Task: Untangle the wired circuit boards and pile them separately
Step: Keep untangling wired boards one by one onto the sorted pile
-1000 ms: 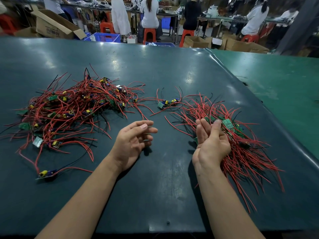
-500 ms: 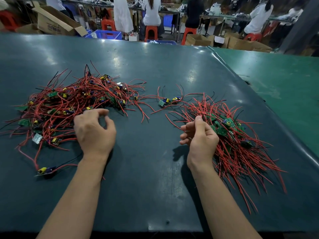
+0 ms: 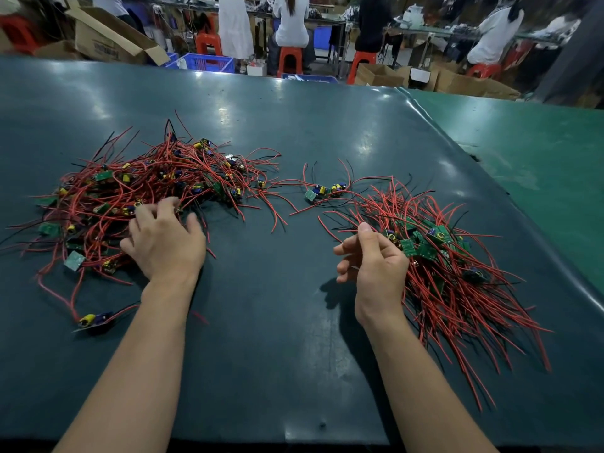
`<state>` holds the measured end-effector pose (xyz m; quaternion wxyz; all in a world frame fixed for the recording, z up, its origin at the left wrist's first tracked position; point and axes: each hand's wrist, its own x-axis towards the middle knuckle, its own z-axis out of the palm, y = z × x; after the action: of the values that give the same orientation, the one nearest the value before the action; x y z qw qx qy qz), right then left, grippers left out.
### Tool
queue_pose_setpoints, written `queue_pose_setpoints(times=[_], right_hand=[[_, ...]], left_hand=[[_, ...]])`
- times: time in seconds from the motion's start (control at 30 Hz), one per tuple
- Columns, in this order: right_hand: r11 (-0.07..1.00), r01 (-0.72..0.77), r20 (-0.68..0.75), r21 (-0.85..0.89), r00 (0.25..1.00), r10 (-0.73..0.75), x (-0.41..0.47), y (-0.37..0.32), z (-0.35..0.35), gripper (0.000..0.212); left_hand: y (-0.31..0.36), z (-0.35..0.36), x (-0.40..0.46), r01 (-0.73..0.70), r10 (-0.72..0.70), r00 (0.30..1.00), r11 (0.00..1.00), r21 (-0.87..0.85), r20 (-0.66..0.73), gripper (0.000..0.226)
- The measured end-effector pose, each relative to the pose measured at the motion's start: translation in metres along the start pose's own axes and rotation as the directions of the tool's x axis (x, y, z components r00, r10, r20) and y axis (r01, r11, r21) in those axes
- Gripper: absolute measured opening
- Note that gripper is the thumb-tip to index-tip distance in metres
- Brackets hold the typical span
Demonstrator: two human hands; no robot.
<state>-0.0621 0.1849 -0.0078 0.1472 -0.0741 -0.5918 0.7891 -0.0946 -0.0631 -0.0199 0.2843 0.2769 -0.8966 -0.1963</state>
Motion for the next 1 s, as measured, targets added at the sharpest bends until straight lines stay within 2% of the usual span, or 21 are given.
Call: queue_pose_setpoints(times=[0.13, 0.3, 0.37, 0.43, 0.5, 0.57, 0.63, 0.7, 0.77, 0.83, 0.9, 1.0], right_hand=[[1.0, -0.008, 0.024, -0.027, 1.0, 0.008, -0.001, 0.0, 0.001, 0.036], [0.999, -0.018, 0.036, -0.041, 0.999, 0.019, -0.003, -0.001, 0.001, 0.036], [0.999, -0.022, 0.039, -0.044, 0.999, 0.024, -0.003, -0.002, 0.001, 0.036], [0.999, -0.031, 0.048, -0.041, 0.998, 0.033, -0.003, -0.002, 0.002, 0.036], [0.998, -0.043, 0.085, -0.055, 0.995, 0.048, -0.005, -0.003, 0.003, 0.036], [0.993, -0.049, 0.153, -0.105, 0.986, 0.065, -0.007, -0.003, 0.005, 0.036], [0.989, -0.056, 0.262, -0.135, 0.961, 0.09, -0.009, -0.003, 0.007, 0.03], [0.988, -0.078, 0.374, -0.13, 0.919, 0.122, -0.013, -0.003, 0.011, 0.018], [0.989, -0.117, 0.445, -0.092, 0.884, 0.146, -0.016, -0.003, 0.014, 0.019], [0.99, -0.135, 0.454, -0.039, 0.88, 0.138, -0.016, -0.004, 0.014, 0.018], [0.994, -0.098, 0.416, -0.039, 0.903, 0.105, -0.016, -0.005, 0.012, 0.011], [0.996, -0.076, 0.319, -0.035, 0.944, 0.084, -0.015, -0.004, 0.012, 0.013]], left_hand=[[0.0, 0.004, 0.002, 0.015, -0.021, 0.997, 0.995, 0.095, 0.072, 0.047], [0.003, 0.002, -0.002, -0.013, 0.008, 0.999, 0.995, 0.103, 0.052, 0.031], [0.004, -0.001, -0.006, -0.006, 0.006, 1.0, 0.998, 0.07, -0.008, 0.028], [0.006, -0.007, -0.011, -0.028, 0.025, 0.991, 0.999, -0.02, -0.129, 0.028], [0.007, -0.012, -0.017, -0.145, 0.105, 0.948, 0.982, -0.117, -0.301, 0.027], [0.012, -0.016, -0.026, -0.346, 0.236, 0.842, 0.926, -0.15, -0.484, 0.023], [0.023, -0.017, -0.036, -0.549, 0.374, 0.746, 0.814, -0.191, -0.551, 0.021], [0.037, -0.015, -0.049, -0.724, 0.555, 0.674, 0.629, -0.284, -0.488, 0.023], [0.049, -0.012, -0.064, -0.815, 0.725, 0.573, 0.45, -0.366, -0.384, 0.022], [0.056, -0.009, -0.074, -0.838, 0.809, 0.499, 0.36, -0.409, -0.31, 0.024], [0.057, -0.007, -0.076, -0.83, 0.821, 0.494, 0.348, -0.436, -0.286, 0.027], [0.057, -0.007, -0.078, -0.764, 0.772, 0.567, 0.363, -0.533, -0.288, 0.024]])
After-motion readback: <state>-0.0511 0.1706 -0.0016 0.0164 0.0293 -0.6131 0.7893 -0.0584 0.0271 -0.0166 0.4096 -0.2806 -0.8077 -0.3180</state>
